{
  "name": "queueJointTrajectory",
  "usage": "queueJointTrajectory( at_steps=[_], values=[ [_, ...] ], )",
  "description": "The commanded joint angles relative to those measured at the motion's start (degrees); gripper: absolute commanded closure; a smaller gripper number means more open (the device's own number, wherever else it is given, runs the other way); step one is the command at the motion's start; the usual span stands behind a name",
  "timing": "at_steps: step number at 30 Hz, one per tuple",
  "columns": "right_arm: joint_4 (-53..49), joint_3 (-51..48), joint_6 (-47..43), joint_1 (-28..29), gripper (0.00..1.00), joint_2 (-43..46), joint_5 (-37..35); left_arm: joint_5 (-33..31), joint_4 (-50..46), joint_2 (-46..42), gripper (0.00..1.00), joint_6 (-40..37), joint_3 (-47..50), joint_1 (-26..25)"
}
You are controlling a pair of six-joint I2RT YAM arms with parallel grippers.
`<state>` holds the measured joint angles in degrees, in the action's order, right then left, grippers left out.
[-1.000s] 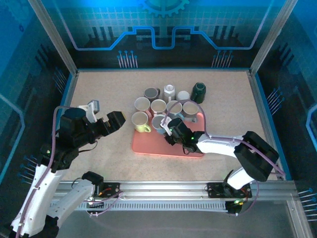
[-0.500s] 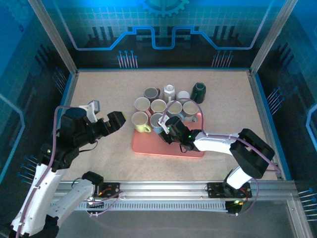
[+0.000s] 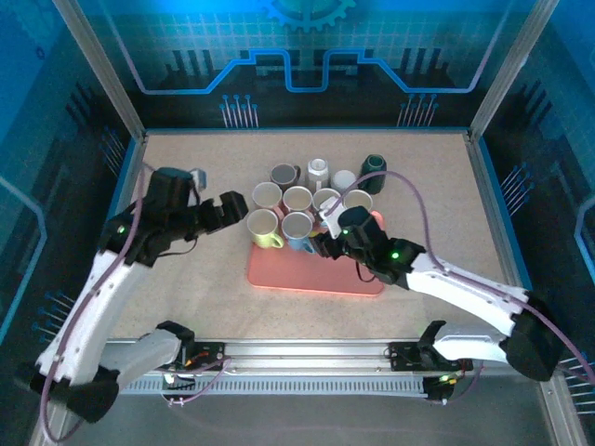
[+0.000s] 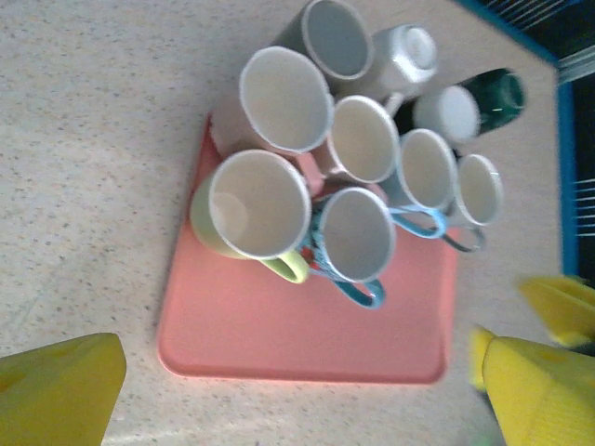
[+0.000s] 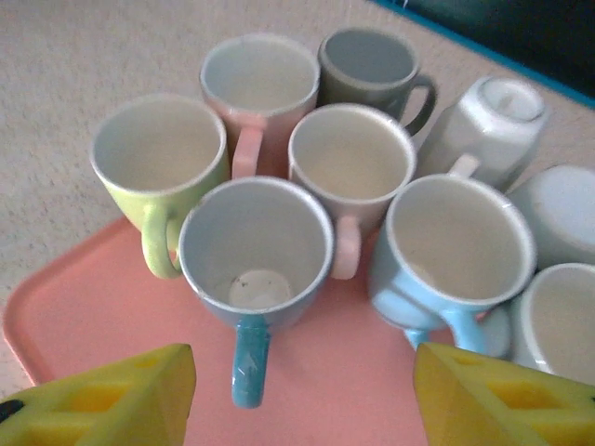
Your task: Turn the mug right side up
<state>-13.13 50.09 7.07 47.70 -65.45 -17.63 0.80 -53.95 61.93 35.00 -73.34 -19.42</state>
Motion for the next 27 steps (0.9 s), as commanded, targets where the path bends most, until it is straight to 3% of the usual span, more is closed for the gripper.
queueJointTrajectory(
  at_steps=[1,5,8,12,18,22,27],
  values=[
    [-16.3,6.7,2.8,-0.8,0.36,4.5,-0.3,-7.6,0.7,6.8,0.01,-3.4,-3.6,-1.7],
    [-25.7,11.3,4.6,-0.8,0.37,7.2,-1.5,-15.8,5.5,18.7,0.01,-8.8,-7.9,-4.0],
    [-31.8,15.2,7.4,-1.0,0.38,8.2,1.1,-17.2,8.9,28.4,0.01,-13.8,-14.0,-4.0],
    [-40.3,20.0,10.7,-0.7,0.34,8.5,1.4,-16.6,11.1,39.3,0.01,-17.6,-22.4,-4.0],
    [-46.0,20.5,13.7,-0.3,0.29,11.9,-1.0,-10.3,13.1,51.3,0.01,-17.2,-31.0,-3.8],
    [-47.8,19.9,15.0,-0.3,0.29,12.6,-1.4,-7.2,16.3,54.1,0.01,-17.3,-31.6,-3.6],
    [-48.0,19.0,16.5,0.3,0.29,12.6,-1.5,-7.8,16.5,57.2,0.01,-18.0,-33.6,-3.1]
  ],
)
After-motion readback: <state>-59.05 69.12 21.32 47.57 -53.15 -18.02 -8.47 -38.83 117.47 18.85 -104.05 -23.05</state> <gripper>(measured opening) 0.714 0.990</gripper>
